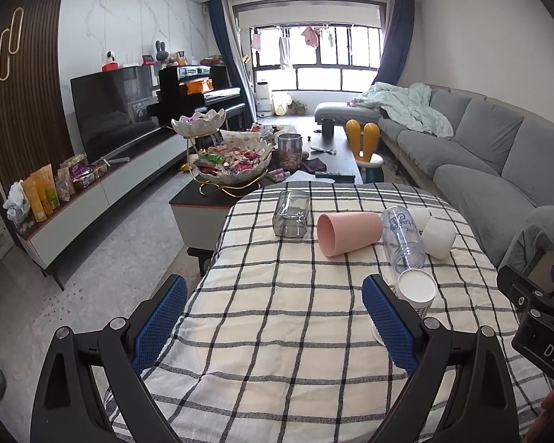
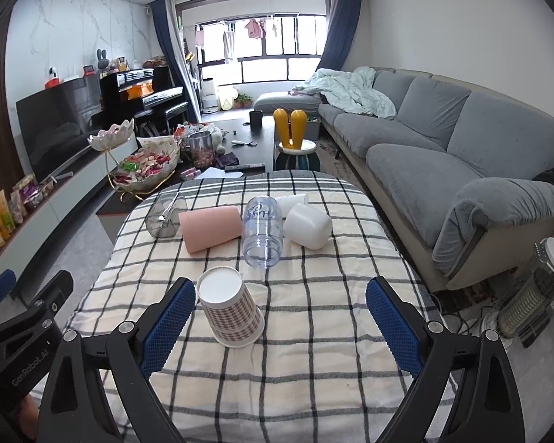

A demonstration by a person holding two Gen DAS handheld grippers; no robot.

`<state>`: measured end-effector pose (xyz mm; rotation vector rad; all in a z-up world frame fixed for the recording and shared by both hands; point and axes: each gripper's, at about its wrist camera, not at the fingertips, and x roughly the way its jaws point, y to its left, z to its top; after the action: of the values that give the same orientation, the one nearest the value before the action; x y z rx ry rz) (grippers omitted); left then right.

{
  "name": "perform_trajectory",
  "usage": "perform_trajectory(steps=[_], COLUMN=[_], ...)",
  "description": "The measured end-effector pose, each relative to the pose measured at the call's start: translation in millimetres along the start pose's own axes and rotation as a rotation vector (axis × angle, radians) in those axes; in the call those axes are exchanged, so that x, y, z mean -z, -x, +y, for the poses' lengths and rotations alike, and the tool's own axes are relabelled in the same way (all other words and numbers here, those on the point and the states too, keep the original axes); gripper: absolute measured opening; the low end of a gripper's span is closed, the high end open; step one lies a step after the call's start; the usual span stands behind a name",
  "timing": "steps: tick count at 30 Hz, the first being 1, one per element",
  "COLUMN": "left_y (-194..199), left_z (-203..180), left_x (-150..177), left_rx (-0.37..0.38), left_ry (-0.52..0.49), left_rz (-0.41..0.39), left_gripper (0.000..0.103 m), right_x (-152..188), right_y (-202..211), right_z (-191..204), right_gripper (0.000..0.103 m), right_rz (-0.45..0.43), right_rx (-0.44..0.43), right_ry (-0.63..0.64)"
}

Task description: Flip cup upside down

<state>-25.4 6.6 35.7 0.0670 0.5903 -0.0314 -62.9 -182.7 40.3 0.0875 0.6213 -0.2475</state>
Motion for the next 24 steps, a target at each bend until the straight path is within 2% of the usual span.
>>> perform_trajectory(steps=[24], left_y=[-0.9], left_z=[0.5], left_x=[1.0], left_rx=[0.003], left_ry=[-0.001], left_rz=[0.013], left_gripper=[0.1], right_x=[0.0], right_y=[0.8], right_z=[1.6], right_gripper=[0.094], right_rz=[0.001], right_rx=[-0.001], right_ry=[-0.003])
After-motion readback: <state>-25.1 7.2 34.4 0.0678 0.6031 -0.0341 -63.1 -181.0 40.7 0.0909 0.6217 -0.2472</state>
